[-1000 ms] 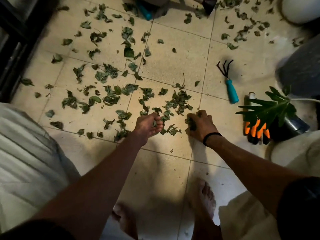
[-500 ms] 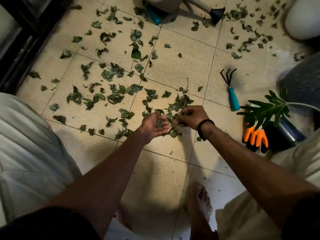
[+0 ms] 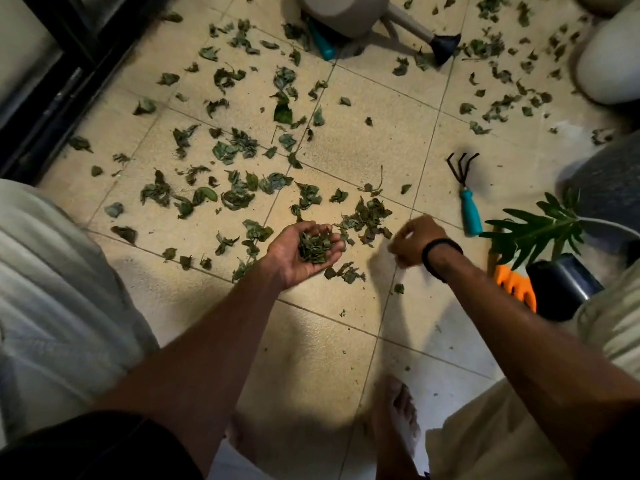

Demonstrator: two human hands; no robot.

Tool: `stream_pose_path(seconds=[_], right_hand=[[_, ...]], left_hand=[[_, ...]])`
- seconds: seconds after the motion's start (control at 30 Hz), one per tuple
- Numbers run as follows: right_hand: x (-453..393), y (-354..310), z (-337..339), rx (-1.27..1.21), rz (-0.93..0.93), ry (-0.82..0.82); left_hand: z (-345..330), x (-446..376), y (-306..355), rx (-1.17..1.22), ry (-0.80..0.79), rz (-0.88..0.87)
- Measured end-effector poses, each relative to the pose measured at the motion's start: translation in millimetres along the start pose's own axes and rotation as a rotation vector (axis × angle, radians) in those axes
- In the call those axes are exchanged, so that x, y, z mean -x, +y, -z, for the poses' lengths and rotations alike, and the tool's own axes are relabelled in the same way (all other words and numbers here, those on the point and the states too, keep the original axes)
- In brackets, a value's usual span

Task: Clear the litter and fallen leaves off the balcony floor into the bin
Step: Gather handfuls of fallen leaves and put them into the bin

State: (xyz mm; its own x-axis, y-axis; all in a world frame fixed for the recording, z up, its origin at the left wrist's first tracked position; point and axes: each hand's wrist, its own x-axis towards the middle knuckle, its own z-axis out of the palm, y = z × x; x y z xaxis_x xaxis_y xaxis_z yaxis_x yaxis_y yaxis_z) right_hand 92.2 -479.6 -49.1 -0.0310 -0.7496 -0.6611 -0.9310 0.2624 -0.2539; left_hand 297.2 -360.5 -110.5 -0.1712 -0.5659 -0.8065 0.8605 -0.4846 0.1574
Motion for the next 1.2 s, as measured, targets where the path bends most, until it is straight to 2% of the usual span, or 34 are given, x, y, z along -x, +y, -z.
stream_pose_path(seconds=[0.07, 0.13, 0.23, 0.33, 0.47, 0.63, 0.77, 0.83, 0.9, 1.0, 1.1, 1.2], right_hand=[[-5.4, 34.2, -19.4, 0.231, -0.119, -0.101], [-3.4, 55.6, -44.3, 0.371, -0.122, -0.137], [0.8, 60.6, -78.3, 0.132, -0.084, -0.021], [12.2, 38.0, -100.0, -0.041, 0.067, 0.054], [28.2, 5.0, -128.3, -0.002, 0.186, 0.076], [28.1, -4.7, -158.2, -0.025, 0.335, 0.167], [23.0, -7.6, -152.7, -0.001, 0.357, 0.181], [18.8, -8.5, -143.6, -0.033, 0.296, 0.170], [17.2, -11.3, -130.1, -0.137, 0.158, 0.140], [21.4, -24.9, -102.8, -0.457, -0.005, 0.068], [36.4, -53.0, -74.2, -0.662, 0.103, -0.027], [65.3, -89.9, -47.5, -0.505, 0.251, -0.071]], left_hand=[[4.6, 0.5, 0.1, -0.015, -0.002, -0.025], [8.1, -1.1, 0.3, -0.036, 0.008, -0.062], [13.9, -2.7, 2.6, -0.017, 0.040, -0.110], [17.5, 0.4, 5.3, 0.033, 0.051, -0.131], [20.9, 7.5, 6.7, 0.041, 0.088, -0.153], [30.9, 12.8, 6.2, 0.032, 0.147, -0.172], [36.3, 15.1, 6.1, 0.028, 0.175, -0.172], [35.3, 17.2, 6.3, 0.002, 0.188, -0.166], [31.4, 17.9, 7.5, -0.006, 0.181, -0.171], [22.1, 18.8, 10.2, -0.018, 0.159, -0.178], [10.7, 18.5, 8.9, 0.034, 0.103, -0.143], [-10.5, 32.8, 16.1, 0.055, 0.021, -0.087]])
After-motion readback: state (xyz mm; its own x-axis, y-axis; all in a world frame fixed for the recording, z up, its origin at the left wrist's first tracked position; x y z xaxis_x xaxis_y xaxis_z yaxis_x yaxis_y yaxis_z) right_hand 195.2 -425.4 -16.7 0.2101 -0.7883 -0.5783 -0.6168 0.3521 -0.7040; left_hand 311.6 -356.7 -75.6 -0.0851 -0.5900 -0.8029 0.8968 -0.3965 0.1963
